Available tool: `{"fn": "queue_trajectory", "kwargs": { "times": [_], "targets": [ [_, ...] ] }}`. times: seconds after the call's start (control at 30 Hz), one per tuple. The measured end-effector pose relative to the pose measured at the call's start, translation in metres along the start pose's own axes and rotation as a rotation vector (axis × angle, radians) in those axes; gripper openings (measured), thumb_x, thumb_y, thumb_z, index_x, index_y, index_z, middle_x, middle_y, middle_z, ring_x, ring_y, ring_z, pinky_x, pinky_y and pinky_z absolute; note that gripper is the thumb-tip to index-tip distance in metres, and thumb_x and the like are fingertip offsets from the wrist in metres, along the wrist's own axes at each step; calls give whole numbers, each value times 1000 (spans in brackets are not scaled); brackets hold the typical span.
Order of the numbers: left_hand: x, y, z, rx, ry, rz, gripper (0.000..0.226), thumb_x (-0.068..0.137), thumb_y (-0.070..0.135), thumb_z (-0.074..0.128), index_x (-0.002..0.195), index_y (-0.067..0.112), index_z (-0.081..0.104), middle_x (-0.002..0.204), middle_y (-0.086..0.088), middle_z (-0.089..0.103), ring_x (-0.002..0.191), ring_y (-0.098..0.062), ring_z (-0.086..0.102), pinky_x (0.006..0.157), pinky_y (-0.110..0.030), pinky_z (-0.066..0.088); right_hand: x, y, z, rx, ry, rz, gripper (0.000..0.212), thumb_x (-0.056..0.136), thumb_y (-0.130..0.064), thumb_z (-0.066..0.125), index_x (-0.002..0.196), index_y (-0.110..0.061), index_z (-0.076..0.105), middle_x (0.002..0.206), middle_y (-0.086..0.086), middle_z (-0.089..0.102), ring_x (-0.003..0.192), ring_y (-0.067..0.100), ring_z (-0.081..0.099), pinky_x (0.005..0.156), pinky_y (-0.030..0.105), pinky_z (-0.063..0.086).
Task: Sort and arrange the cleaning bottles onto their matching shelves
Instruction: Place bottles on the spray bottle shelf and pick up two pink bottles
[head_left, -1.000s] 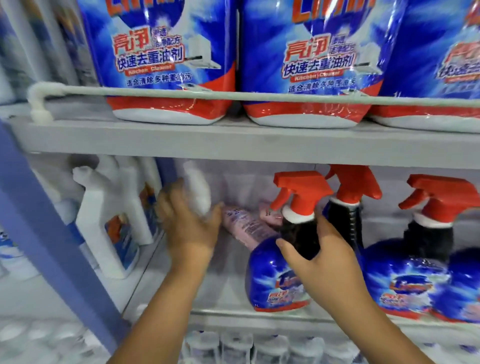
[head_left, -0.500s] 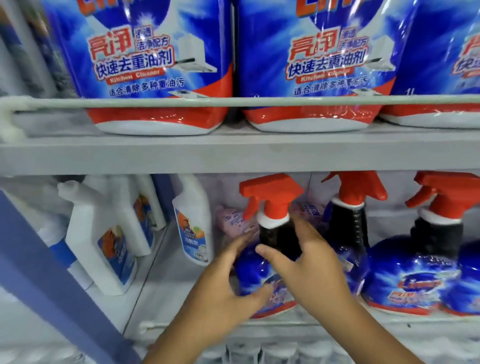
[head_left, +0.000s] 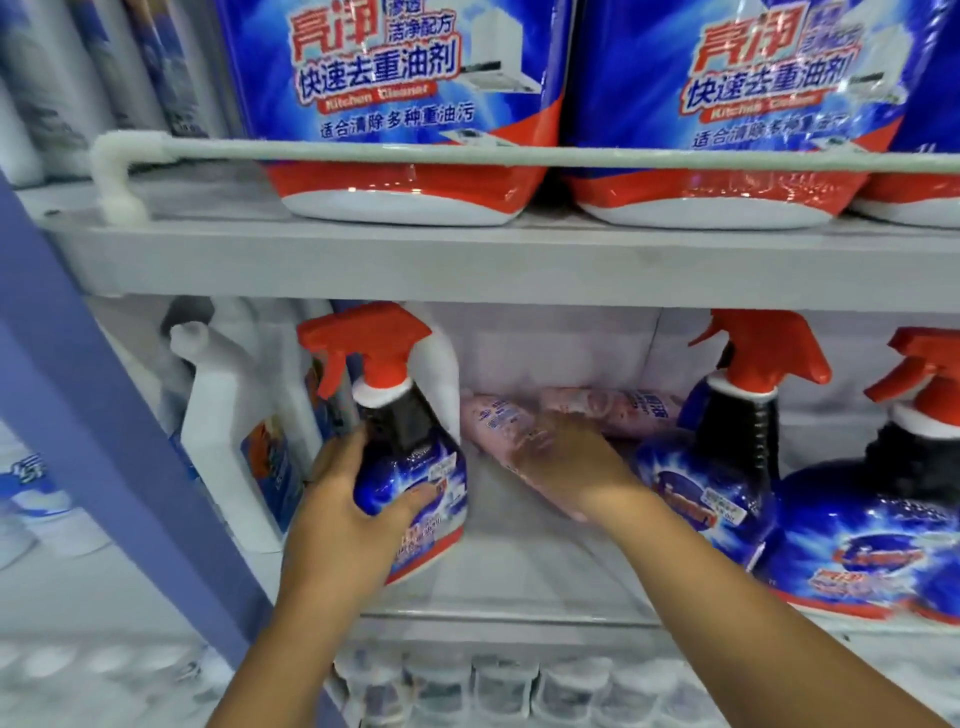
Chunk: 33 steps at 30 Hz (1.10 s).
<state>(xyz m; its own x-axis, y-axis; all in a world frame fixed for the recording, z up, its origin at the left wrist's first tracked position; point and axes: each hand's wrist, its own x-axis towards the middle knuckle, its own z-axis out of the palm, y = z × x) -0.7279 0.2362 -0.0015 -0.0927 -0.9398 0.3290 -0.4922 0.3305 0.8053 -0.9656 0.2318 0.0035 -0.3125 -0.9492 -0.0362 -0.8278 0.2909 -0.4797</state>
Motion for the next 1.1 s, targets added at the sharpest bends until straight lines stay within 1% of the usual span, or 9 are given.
{"fn": "queue_trajectory", "kwargs": {
  "times": [0.07, 0.23, 0.37, 0.47, 0.63, 0.7, 0.77, 0.93, 1.1],
  "targets": [
    [6, -6, 0, 9, 15, 8, 72, 79, 34, 84, 142, 38, 49, 127, 16, 53, 121, -14, 55, 97, -33, 45, 10, 8, 8, -116, -88, 80, 76, 84, -60, 52, 142, -12, 50, 142, 14, 56, 128, 31, 53, 102, 32, 43],
    [11, -8, -1, 148, 106, 1, 74, 77, 29, 87, 143, 24, 54, 136, 0, 52, 130, -25, 49, 105, -39, 44, 19, 15, 18, -186, -6, 84, 89, 65, -59, 77, 138, -19, 45, 131, 5, 62, 119, 28, 60, 91, 33, 51],
    [-25, 11, 11, 104, 427, 240, 29, 84, 20, 79, 109, 15, 66, 111, -1, 57, 106, -26, 57, 95, -36, 48, 16, 18, 22, -105, 36, 106, 72, 61, -54, 75, 123, -26, 52, 114, -1, 70, 102, 23, 67, 83, 32, 56],
    [-36, 24, 32, -239, 126, 96, 13, 92, 19, 73, 97, 28, 65, 99, 14, 66, 95, -10, 66, 82, -17, 49, 6, 18, 17, 265, 59, 141, 59, 64, -48, 80, 115, -30, 56, 101, -7, 72, 86, 17, 70, 71, 30, 57],
    [-12, 34, 63, -500, -248, -286, 25, 95, 27, 69, 119, 25, 62, 106, 12, 71, 89, 11, 66, 75, -3, 45, -30, 7, -8, 952, 68, 104, 36, 86, -24, 79, 119, -25, 64, 99, 1, 76, 79, 15, 73, 65, 26, 57],
    [-2, 34, 72, -537, -338, -342, 41, 88, 53, 70, 121, 30, 63, 108, 16, 72, 101, 2, 68, 88, -17, 51, -44, 13, -9, 1164, -34, 88, 33, 89, -25, 76, 121, -19, 68, 105, 12, 77, 88, 26, 74, 76, 40, 60],
    [4, 38, 82, -655, -428, -385, 60, 77, 71, 71, 120, 29, 68, 113, 4, 76, 109, -18, 71, 102, -45, 54, -56, 20, -4, 1325, -162, 124, 36, 87, -27, 75, 118, -9, 71, 107, 25, 75, 92, 38, 71, 89, 56, 57],
    [10, 50, 93, -1024, -515, -596, 73, 70, 33, 89, 129, -1, 62, 120, -30, 69, 102, -39, 68, 101, -59, 51, -70, 20, 12, 1376, -130, 215, 26, 93, -22, 68, 107, 0, 72, 101, 28, 75, 90, 41, 72, 89, 57, 58],
    [1, 47, 95, -903, -322, -546, 45, 78, 18, 81, 118, 19, 60, 109, -13, 77, 92, -36, 75, 83, -55, 60, -63, 27, 14, 1339, 46, 218, 27, 98, -29, 64, 101, -6, 78, 100, 20, 78, 97, 38, 75, 95, 55, 57]
  ]
}}
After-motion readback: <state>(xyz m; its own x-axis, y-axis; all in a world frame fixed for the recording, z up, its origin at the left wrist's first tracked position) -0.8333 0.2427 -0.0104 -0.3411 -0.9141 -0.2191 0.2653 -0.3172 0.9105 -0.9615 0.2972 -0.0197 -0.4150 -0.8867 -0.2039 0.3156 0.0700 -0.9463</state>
